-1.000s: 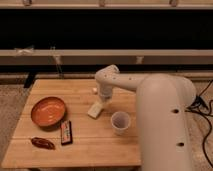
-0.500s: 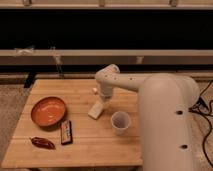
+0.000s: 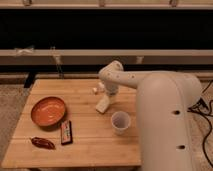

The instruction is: Wipe the white sponge on the table

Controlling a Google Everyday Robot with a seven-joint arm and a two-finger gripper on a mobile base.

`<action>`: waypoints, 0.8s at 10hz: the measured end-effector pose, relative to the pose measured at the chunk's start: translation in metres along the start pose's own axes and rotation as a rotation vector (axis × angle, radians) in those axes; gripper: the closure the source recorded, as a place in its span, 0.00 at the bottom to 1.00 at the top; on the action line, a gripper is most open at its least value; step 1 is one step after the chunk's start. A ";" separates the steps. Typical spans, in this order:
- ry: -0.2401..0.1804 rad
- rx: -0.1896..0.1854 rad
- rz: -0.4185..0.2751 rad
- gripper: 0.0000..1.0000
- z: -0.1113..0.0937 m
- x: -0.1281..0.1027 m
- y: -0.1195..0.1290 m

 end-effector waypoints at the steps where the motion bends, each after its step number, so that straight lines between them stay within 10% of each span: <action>1: 0.014 0.003 0.014 1.00 -0.003 0.011 0.003; 8: 0.075 -0.024 -0.034 1.00 -0.003 0.020 0.051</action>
